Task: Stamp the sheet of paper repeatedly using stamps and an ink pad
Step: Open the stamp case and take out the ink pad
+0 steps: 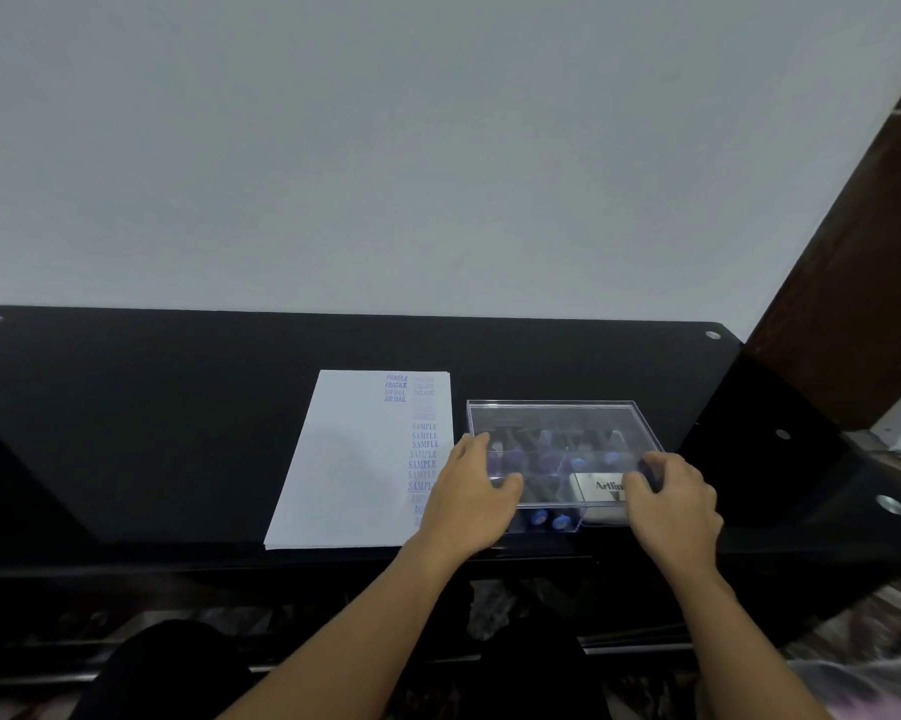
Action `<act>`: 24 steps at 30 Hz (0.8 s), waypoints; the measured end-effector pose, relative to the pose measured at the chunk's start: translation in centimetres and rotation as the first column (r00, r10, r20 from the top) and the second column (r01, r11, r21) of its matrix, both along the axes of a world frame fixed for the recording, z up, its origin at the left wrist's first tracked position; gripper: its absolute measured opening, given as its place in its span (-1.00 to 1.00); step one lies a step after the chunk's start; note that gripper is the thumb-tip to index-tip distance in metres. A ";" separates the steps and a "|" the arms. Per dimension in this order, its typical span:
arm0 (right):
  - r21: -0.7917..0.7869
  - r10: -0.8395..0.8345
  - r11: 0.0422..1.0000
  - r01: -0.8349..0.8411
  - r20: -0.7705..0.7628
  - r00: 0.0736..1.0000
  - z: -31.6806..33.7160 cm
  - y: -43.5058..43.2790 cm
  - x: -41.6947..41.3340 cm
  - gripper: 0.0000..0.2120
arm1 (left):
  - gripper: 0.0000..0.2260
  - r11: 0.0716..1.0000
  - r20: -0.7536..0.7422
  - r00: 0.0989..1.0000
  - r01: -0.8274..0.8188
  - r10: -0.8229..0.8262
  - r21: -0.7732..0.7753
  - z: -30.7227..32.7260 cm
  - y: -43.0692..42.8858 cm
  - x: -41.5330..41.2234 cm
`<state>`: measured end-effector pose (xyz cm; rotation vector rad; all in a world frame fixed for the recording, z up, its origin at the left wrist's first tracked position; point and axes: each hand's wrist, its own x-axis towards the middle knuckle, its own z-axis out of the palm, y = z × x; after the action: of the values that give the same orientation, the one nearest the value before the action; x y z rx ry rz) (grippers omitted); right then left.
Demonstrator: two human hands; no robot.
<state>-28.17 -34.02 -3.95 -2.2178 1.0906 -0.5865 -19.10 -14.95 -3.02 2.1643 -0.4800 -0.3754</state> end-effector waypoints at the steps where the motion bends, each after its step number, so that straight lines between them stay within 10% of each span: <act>1: 0.012 -0.010 1.000 0.010 0.000 1.000 0.3 -0.2 0.1 -0.66 | -0.68 1.000 -0.016 1.000 -0.008 0.008 -0.021 0.2 -0.1 0.1; 16: 0.162 -0.136 0.982 0.101 0.221 0.966 4.8 0.0 1.8 -0.71 | -0.53 0.927 -0.058 0.982 -0.187 0.177 -0.326 5.4 1.4 2.0; 24: 0.283 0.052 0.947 -0.154 0.336 0.940 7.2 4.0 6.3 -0.66 | -0.51 0.805 -0.039 0.950 -0.283 0.309 -0.521 9.1 9.2 6.4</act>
<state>-21.84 -30.05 3.20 -1.8196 0.8239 -0.6607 -12.70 -5.79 6.08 1.6748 -0.2223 -0.0065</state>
